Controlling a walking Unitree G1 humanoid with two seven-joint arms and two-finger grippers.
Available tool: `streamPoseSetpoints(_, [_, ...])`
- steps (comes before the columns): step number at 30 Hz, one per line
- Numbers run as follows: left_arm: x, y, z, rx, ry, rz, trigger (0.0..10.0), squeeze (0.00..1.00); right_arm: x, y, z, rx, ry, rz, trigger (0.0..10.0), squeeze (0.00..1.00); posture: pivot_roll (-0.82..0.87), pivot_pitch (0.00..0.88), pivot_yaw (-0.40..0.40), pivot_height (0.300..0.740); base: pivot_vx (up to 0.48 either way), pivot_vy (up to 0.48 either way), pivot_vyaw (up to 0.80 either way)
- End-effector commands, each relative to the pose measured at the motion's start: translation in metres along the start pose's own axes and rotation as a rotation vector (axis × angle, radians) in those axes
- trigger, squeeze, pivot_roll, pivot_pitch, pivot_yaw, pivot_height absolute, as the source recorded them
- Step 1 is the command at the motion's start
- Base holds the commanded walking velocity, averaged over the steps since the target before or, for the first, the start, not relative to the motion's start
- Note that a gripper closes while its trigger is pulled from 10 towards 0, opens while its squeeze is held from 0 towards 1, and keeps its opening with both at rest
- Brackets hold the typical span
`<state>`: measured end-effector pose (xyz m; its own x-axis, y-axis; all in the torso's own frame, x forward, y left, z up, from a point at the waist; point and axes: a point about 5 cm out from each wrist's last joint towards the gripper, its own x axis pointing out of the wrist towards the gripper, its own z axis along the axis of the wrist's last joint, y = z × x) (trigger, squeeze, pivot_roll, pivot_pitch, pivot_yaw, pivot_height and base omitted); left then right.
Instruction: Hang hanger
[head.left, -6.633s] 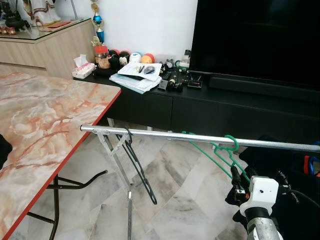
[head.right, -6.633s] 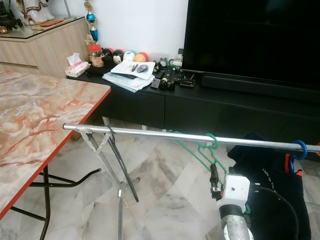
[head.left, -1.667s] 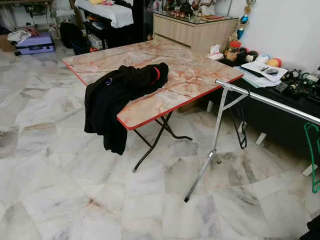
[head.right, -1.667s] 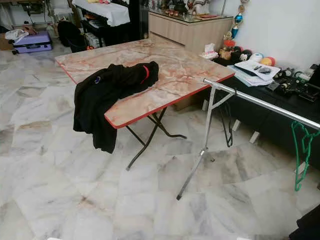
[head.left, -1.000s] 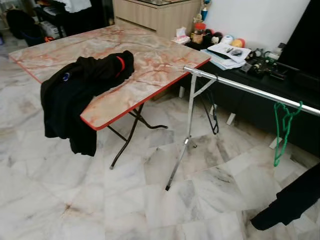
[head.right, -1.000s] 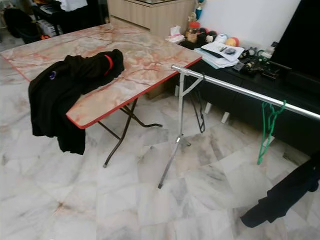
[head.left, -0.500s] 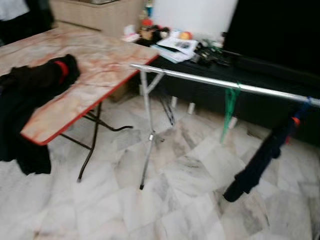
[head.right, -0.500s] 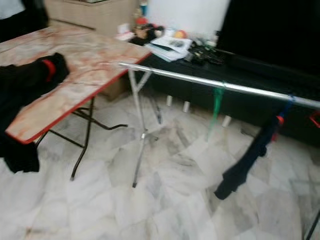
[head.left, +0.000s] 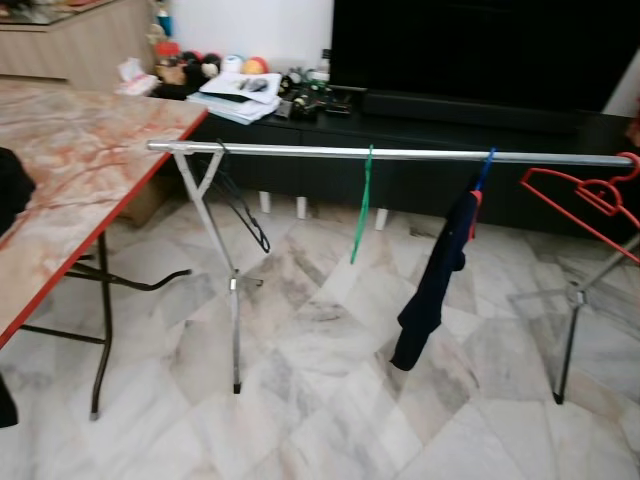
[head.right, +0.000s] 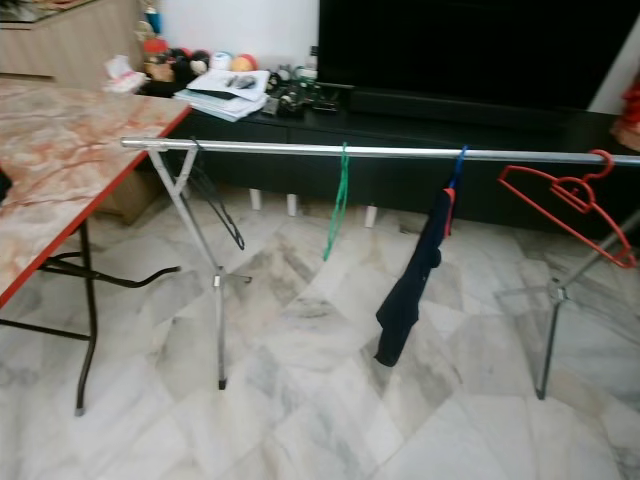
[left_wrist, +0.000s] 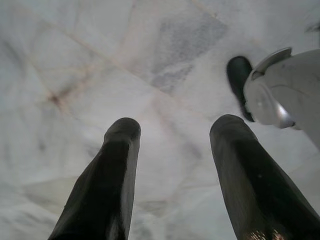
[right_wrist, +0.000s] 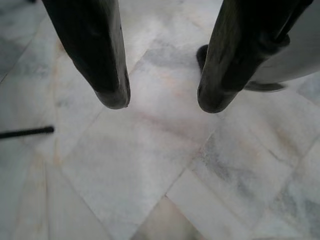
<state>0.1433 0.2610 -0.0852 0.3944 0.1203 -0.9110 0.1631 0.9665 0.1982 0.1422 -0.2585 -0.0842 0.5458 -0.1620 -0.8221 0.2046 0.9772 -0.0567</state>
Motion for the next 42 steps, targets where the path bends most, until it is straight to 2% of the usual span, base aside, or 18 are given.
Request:
streamPoseSetpoints(1, [-0.0002,0.0011,-0.0010,0.017,0.010,-0.002,10.0,0.00,-0.0011,-0.0002,-0.0052,0.022,0.012,-0.007,10.0,0.00,0.01,0.079,0.046,0.740,0.000,0.000,-0.78])
streamPoseSetpoints(42, [-0.0008,0.0039,-0.0007,0.009,0.002,-0.005,10.0,0.00,-0.0008,0.0022,-0.0054,0.040,0.005,-0.009,10.0,0.00,0.00,0.106,0.056,0.740,0.000,0.000,-0.78])
